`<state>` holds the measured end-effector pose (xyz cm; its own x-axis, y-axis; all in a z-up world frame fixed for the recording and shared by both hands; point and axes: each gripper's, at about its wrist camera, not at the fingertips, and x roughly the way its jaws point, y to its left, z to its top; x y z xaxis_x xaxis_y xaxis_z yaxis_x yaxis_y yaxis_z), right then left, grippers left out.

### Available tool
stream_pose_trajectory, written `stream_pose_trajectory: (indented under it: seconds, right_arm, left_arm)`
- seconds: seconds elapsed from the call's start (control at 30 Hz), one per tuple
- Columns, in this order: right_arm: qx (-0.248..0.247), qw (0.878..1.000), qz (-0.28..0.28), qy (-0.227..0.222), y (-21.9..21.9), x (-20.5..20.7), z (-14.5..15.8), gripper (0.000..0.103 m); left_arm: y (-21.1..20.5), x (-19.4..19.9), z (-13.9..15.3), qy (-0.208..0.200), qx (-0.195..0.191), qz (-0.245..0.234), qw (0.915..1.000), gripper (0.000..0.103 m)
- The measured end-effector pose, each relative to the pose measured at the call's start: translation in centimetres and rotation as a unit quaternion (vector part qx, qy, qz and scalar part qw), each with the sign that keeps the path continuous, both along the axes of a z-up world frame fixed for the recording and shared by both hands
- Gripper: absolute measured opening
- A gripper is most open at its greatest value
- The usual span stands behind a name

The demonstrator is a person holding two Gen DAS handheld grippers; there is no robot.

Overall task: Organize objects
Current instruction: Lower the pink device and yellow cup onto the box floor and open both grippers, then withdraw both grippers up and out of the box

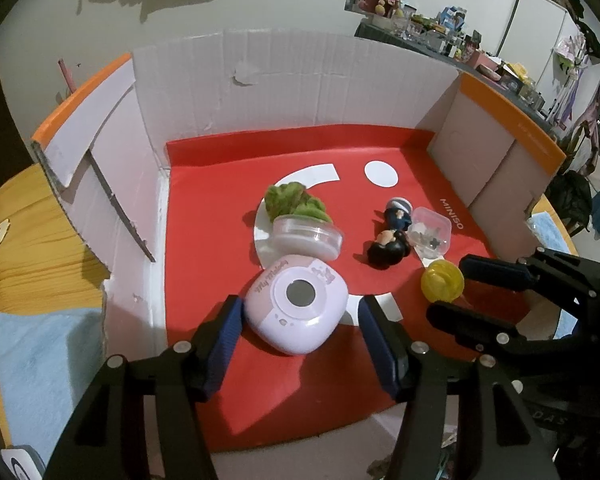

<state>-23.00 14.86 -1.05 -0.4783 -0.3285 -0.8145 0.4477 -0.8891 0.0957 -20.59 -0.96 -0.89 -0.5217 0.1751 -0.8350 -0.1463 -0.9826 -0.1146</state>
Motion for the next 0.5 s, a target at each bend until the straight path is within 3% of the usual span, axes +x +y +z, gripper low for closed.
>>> stream_pose_trajectory:
  seconds: [0.5]
  right_arm:
    - [-0.004, 1.000, 0.001, 0.013, 0.2, 1.6, 1.0, 0.055]
  left_arm:
    - [0.2, 1.4, 0.8, 0.009, -0.002, -0.003, 1.0000, 0.069]
